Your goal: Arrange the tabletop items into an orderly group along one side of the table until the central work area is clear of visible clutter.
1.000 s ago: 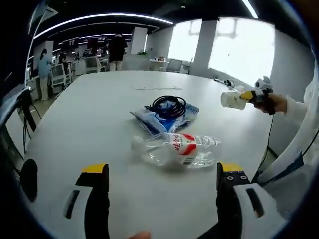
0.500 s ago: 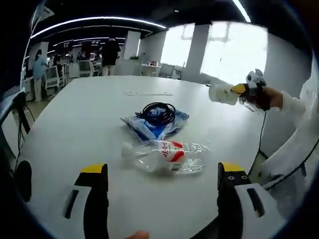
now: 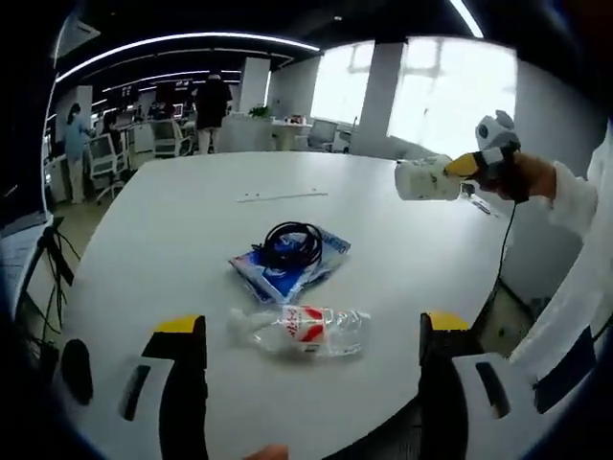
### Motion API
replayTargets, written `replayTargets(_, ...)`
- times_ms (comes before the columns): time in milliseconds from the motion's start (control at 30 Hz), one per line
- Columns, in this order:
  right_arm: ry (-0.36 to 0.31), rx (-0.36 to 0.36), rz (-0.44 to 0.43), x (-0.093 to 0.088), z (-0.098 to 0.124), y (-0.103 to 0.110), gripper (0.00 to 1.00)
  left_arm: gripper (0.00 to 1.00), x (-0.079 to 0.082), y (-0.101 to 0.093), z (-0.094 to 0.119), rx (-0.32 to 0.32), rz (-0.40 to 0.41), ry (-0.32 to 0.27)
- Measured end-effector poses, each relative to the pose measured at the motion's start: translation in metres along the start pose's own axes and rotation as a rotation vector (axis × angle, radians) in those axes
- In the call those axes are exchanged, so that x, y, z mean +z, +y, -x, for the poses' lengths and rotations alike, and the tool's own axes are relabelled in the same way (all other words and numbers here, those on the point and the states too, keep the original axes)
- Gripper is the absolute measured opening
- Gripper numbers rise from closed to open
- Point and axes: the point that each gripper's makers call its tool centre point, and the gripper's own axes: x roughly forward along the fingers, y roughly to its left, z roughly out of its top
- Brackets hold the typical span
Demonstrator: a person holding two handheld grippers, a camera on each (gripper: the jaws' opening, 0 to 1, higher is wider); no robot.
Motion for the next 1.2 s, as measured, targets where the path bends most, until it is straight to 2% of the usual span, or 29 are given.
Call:
replayTargets(67, 0.003, 0.0, -0.002, 0.003, -0.001, -0.005, 0.0, 0.95, 0.002, -0.001, 0.004, 0.028, -0.001, -0.009)
replayTargets(133, 0.027, -0.002, -0.012, 0.001, -0.003, -0.008, 0.0, 0.95, -0.002, 0.001, 0.009, 0.052, 0.034, 0.013)
replayTargets(233, 0.036, 0.025, -0.006, 0.005, -0.004, -0.008, 0.0, 0.95, -0.003, -0.001, 0.016, 0.068, 0.022, 0.02)
replayTargets(300, 0.039, 0.031, 0.009, 0.004, -0.007, -0.007, 0.0, 0.95, -0.006, 0.0, 0.018, 0.056, 0.025, 0.03)
replayTargets(333, 0.038, 0.028, 0.007, 0.004, -0.008, -0.008, 0.0, 0.94, -0.009, 0.002, 0.018, 0.051, 0.024, 0.054)
replayTargets(400, 0.041, 0.018, -0.006, 0.002, -0.012, -0.01, 0.0, 0.94, -0.01, 0.006, 0.02, 0.047, -0.018, 0.081)
replayTargets(500, 0.063, 0.01, 0.005, -0.004, -0.018, -0.009, 0.0, 0.95, -0.003, 0.01, 0.019, 0.033, -0.021, 0.056)
replayTargets(667, 0.069, -0.023, 0.006, -0.004, -0.02, -0.006, 0.0, 0.94, -0.005, 0.013, 0.011, -0.006, -0.019, 0.069)
replayTargets(800, 0.056, -0.043, 0.029, 0.002, -0.021, -0.006, 0.0, 0.94, -0.001, 0.009, 0.005, -0.052, -0.074, 0.068)
replayTargets(900, 0.065, -0.052, 0.01, 0.007, -0.021, -0.008, 0.0, 0.93, 0.0, 0.011, 0.001, -0.033, -0.052, 0.076)
replayTargets(967, 0.088, -0.027, 0.047, 0.011, -0.022, -0.007, 0.0, 0.93, 0.005, 0.008, 0.0, -0.025, -0.035, 0.053)
replayTargets(1033, 0.106, -0.032, 0.049, 0.016, -0.026, -0.014, 0.0, 0.93, 0.007, 0.002, -0.003, -0.03, -0.025, 0.047)
replayTargets(1133, 0.118, -0.03, 0.048, 0.026, -0.033, -0.022, 0.0, 0.94, 0.003, -0.003, -0.004, -0.038, -0.043, 0.075)
replayTargets(1200, 0.123, -0.009, 0.045, 0.032, -0.039, -0.023, 0.0, 0.94, 0.002, 0.001, -0.003, -0.024, -0.024, 0.072)
